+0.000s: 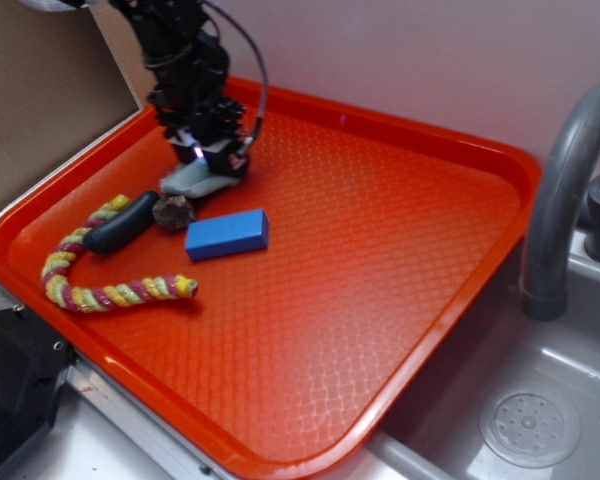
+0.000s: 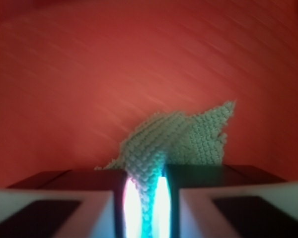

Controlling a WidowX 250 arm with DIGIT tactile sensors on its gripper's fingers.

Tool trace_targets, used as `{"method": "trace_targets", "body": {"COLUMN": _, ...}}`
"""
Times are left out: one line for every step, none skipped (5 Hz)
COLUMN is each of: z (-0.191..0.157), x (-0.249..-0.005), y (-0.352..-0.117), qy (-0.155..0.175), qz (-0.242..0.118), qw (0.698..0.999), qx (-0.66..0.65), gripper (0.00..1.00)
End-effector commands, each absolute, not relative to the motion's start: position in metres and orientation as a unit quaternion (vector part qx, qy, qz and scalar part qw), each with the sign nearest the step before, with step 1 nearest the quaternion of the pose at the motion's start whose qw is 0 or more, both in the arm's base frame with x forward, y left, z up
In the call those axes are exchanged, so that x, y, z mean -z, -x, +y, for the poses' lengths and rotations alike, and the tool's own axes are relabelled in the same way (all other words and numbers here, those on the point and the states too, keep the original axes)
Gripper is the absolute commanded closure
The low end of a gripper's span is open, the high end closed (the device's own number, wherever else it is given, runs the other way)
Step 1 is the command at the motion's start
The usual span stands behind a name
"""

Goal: Grab the blue cloth.

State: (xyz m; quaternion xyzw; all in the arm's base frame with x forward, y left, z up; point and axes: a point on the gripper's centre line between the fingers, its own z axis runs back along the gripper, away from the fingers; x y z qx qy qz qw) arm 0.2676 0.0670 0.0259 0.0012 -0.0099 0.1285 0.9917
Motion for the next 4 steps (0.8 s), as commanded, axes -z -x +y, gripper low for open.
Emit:
{"method": "trace_targets", "body": {"z": 0.061, "x": -0.121, "y": -0.260, "qy": -0.012, "qz": -0.035, "qw": 0.991, "qx": -0.131, "gripper": 1.00}}
{"method": "trace_targets", "body": {"z": 0.015, "x": -0.167, "y": -0.269, "qy": -0.038, "qz": -0.031, "qw": 0.992, "qx": -0.113, "gripper": 1.00}}
{"method": "trace_targets", "body": {"z": 0.007, "x": -0.185, "y": -0.274, "qy": -0.023, "qz": -0.045, "qw": 0.994, "qx": -0.101, "gripper": 1.00}}
{"method": "trace_targets", "body": {"z": 0.004, "x": -0.175, "y": -0.278, "qy": -0.036, "qz": -0.037, "qw": 0.994, "qx": -0.097, "gripper": 1.00}}
